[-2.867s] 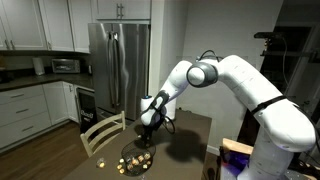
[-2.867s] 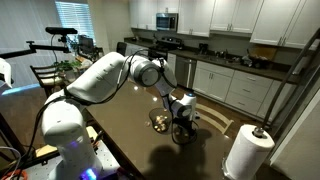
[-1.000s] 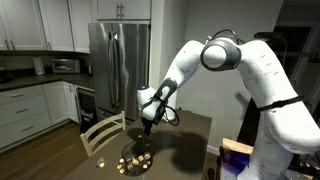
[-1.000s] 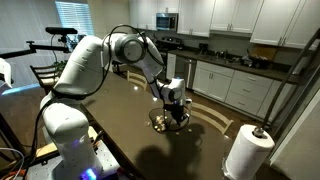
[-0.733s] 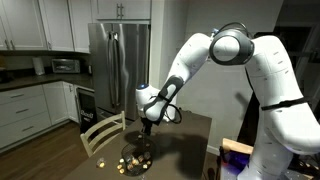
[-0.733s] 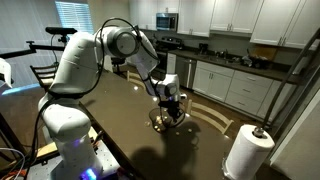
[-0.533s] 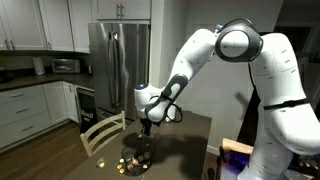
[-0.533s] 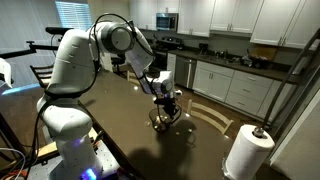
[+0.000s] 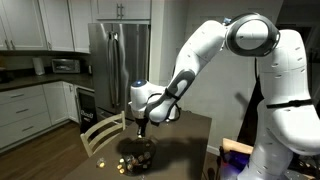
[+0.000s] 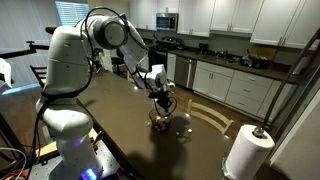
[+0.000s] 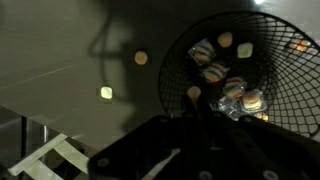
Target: Put the plastic wrapper in the basket then put 3 the yellow objects in the basket, then put a plastic wrapper in the basket
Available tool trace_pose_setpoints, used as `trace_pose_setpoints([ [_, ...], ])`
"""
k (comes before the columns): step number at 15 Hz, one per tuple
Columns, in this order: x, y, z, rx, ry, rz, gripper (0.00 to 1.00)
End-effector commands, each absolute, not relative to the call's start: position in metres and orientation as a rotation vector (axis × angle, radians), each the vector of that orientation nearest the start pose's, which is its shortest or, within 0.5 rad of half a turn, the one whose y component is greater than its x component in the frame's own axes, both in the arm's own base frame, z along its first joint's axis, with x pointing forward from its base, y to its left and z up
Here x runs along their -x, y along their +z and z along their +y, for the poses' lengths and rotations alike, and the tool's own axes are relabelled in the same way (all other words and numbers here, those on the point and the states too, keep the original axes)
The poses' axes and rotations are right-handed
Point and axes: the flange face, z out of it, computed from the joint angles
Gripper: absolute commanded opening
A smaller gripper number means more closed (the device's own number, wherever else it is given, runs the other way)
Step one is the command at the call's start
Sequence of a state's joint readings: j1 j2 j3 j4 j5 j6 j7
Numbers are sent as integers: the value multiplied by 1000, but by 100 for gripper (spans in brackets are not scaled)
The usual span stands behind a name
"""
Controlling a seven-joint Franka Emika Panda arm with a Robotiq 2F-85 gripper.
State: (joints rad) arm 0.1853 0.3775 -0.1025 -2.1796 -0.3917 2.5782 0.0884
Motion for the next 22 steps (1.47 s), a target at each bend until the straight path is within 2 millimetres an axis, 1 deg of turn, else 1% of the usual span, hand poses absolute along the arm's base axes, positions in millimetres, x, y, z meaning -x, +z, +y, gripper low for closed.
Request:
trace_pose_setpoints([
  [1, -556, 219, 61, 3227, -43, -694, 5],
  [3, -556, 216, 65, 3160, -18, -727, 5],
  [4, -556, 216, 66, 3138, -6, -736, 32],
  [5, -555, 214, 67, 3120, 4, -744, 32],
  [6, -554, 213, 67, 3108, 11, -753, 33],
  [11, -551, 201, 68, 3085, 58, -783, 66],
  [13, -547, 195, 74, 3075, 68, -800, 77],
  [16, -538, 184, 88, 3050, 99, -867, 97],
  [18, -529, 175, 98, 3035, 133, -926, 100],
  [22, -510, 165, 111, 3054, 159, -1025, 100],
])
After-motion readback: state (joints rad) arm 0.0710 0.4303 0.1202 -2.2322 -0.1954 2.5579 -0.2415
